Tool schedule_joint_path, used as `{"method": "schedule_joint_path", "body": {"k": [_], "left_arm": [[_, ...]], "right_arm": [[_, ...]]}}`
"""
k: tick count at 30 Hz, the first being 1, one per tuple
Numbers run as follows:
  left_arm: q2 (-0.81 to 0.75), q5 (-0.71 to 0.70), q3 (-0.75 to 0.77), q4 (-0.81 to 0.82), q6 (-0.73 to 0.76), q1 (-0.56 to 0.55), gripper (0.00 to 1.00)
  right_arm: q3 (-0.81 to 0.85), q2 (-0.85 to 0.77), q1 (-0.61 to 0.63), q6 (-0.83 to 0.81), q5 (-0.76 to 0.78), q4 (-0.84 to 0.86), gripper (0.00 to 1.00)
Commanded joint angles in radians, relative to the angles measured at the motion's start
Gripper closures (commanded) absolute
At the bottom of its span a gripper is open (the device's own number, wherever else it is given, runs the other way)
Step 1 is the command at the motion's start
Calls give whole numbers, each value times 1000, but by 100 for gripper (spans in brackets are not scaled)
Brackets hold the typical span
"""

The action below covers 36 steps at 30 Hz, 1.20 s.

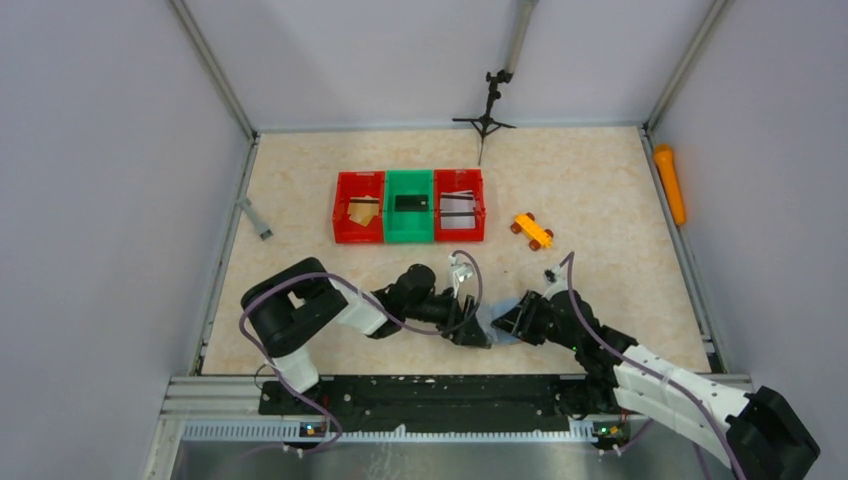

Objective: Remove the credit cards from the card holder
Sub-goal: Remove the credit card from the card holder.

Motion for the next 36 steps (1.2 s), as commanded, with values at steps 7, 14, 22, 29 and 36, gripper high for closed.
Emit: {"method": "schedule_joint_path", "body": {"k": [7,14,22,29,36], "left_arm": [[60,27,2,213,-119,48,36],[41,3,29,64,-75,86,77],[-4,121,34,79,-78,131,85],[-23,188,19,254,-215,153,93],[-21,196,-22,516,-423,160,98]], "right_arm": [[27,34,1,-21,-43,87,63],[43,-66,1,-37,11,-28,62],[44,-228,1,-79,26,-126,60],[59,-377,1,-51,1,-163,52],[69,-520,0,-1,-2,-179,51]]}}
